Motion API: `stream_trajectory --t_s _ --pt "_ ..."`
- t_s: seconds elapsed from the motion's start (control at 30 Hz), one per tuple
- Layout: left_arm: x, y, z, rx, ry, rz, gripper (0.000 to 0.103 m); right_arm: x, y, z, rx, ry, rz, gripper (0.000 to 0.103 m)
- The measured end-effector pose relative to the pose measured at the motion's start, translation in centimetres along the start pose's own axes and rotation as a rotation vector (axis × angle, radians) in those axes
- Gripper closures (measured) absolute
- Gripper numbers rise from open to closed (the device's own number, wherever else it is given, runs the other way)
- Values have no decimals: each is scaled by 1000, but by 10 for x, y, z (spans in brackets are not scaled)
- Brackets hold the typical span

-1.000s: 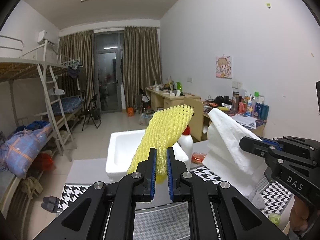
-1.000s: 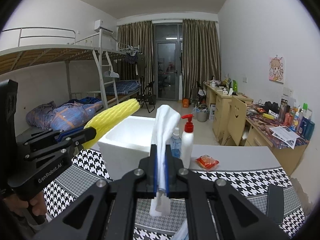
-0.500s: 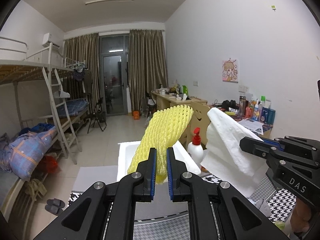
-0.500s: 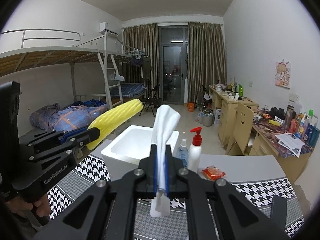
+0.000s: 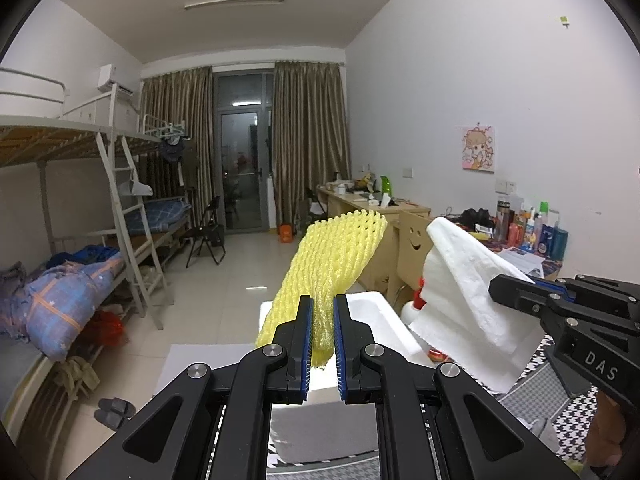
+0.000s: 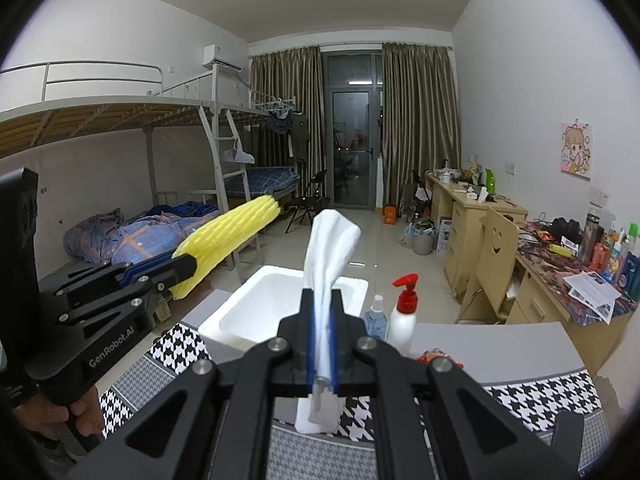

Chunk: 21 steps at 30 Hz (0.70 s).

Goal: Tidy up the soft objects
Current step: 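Carry the foam net and tissue over the white foam box with both grippers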

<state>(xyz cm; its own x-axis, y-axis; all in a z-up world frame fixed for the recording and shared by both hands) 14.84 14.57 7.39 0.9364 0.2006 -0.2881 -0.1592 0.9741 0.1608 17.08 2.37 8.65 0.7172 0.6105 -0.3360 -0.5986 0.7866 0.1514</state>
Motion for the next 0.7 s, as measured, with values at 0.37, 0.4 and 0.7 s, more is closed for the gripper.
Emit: stream_trajectory --t_s 0.37,0.4,0.7 --pt "12 26 -4 -16 24 55 93 26 11 8 -32 25 5 95" --pt "13 28 -5 -19 27 59 93 28 12 8 -33 28 8 94" --pt "15 40 -12 -29 48 93 93 45 22 12 -45 56 30 94"
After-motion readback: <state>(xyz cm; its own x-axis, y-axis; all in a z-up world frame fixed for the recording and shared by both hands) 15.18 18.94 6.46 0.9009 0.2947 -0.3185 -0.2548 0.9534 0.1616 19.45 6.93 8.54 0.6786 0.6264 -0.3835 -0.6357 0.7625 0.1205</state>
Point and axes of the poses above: each gripper's, at about its wrist camera, not at the fingertips, and x roughly the way its jaws point, y to its left, z to its top, the point moved 2 cm from there along x, roughly the way its jaws point, and after that the axes turned 9 degrees about x, right-handed, at the moved point
